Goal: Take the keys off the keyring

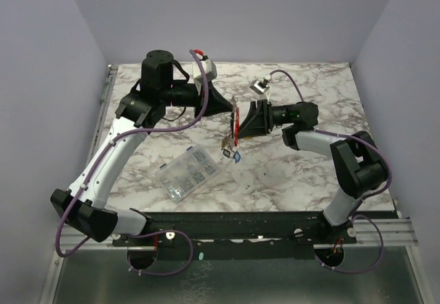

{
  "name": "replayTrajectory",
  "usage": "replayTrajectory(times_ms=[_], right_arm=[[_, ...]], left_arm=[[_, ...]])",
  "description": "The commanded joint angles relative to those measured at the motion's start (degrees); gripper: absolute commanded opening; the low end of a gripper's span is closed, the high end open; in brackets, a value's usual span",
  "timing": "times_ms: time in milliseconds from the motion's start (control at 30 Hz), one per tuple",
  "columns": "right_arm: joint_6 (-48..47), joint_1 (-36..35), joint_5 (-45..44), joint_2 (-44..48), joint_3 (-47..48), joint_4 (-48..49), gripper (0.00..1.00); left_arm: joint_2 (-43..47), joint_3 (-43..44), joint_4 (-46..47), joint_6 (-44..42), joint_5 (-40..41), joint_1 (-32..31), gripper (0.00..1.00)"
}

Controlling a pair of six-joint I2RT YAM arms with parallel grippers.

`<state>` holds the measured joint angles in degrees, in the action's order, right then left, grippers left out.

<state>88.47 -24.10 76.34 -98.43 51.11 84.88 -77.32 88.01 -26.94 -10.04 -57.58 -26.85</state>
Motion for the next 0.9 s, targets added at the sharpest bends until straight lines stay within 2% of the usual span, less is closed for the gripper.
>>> replayTrajectory(times_ms=[0, 333, 400, 500, 600, 633, 733, 800, 867], right_arm=[[1.34, 0.48, -0.89, 3.25, 0.97, 14.79, 0.39], [4.83, 2.17, -3.47, 4.35, 1.97, 14.79, 0.33], [4.55, 2.13, -3.93, 4.44, 1.72, 14.79, 0.25], [3.42, 2.12, -3.9, 4.1, 1.74, 14.74, 0.02], [3.65, 2.26, -1.37, 2.93, 3.4, 14.39, 0.01], [4.18, 2.47, -0.04, 2.25, 4.4, 14.08, 0.0], [3.91, 3.69, 2.48, 0.65, 6.63, 8.25, 0.01], [-0.46, 5.14, 0.97, 1.77, 5.16, -0.77, 0.01], [-9.39, 6.27, -1.83, 4.52, 3.17, -15.81, 0.01]], left_arm=[[0.88, -2.92, -1.43, -2.34, 3.13, 0.86, 0.0], [1.65, -4.67, -3.47, -5.6, 4.58, 1.18, 0.0], [1.67, -4.98, -3.11, -5.25, 4.58, 1.19, 0.0], [1.78, -5.45, -2.54, -4.52, 5.28, 1.19, 0.0], [2.05, -6.18, -1.97, -4.07, 8.07, 1.19, 0.0], [2.05, -6.44, -1.89, -3.92, 9.6, 1.26, 0.09], [2.39, -7.27, -3.18, -4.69, 13.3, 2.69, 0.76], [2.17, -7.32, -3.7, -4.84, 15.5, 4.67, 0.97], [1.92, -7.32, -3.58, -5.09, 19.12, 6.12, 0.99]])
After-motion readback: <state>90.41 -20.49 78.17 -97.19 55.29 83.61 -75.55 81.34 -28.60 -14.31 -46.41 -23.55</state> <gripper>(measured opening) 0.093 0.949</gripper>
